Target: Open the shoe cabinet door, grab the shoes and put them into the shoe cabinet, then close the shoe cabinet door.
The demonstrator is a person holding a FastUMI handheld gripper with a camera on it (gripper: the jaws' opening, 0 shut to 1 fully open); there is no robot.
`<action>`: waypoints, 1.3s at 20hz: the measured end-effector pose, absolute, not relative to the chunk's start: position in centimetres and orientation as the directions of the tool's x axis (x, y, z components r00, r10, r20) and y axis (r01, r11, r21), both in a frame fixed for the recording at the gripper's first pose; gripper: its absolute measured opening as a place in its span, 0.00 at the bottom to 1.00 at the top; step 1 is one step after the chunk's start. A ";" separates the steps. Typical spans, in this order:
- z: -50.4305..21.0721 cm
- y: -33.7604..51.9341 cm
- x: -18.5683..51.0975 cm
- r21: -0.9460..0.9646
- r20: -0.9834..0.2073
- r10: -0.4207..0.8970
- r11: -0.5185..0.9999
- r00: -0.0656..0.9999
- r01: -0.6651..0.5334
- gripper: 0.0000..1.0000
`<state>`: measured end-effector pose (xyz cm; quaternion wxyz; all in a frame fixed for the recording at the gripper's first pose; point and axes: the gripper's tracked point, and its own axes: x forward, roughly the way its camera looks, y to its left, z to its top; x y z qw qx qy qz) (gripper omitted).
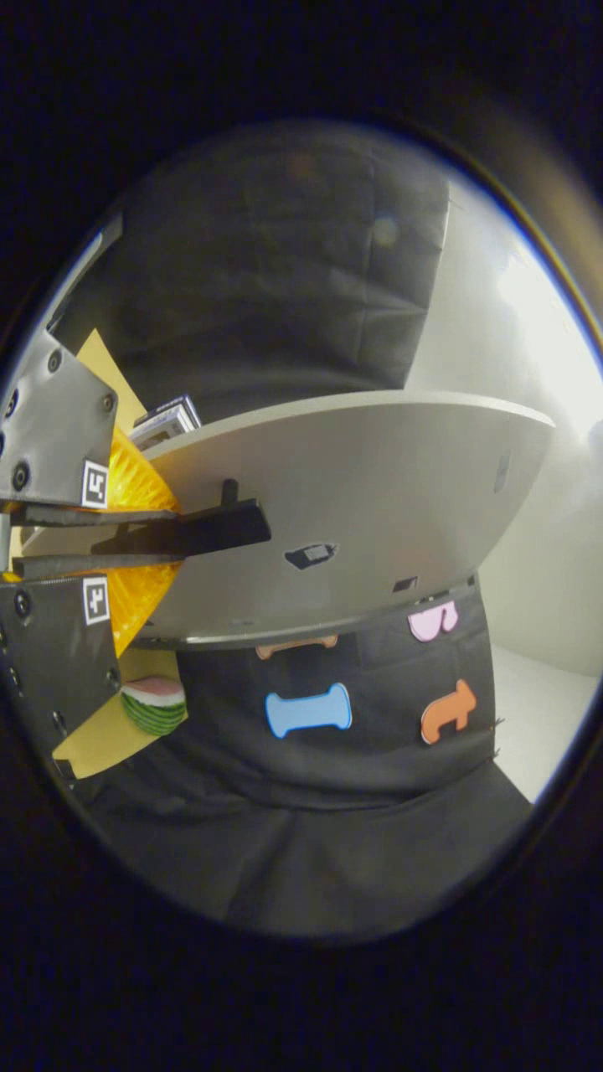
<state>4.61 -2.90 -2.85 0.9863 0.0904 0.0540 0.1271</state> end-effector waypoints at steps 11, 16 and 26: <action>-2.8 -3.9 4.9 0.168 -0.097 0.099 0.982 0.990 -0.082 0.11; -2.6 -4.3 5.0 0.159 -0.094 0.058 0.986 0.994 -0.043 0.09; -1.8 -5.5 3.3 0.097 -0.061 -0.015 0.995 0.998 0.021 0.08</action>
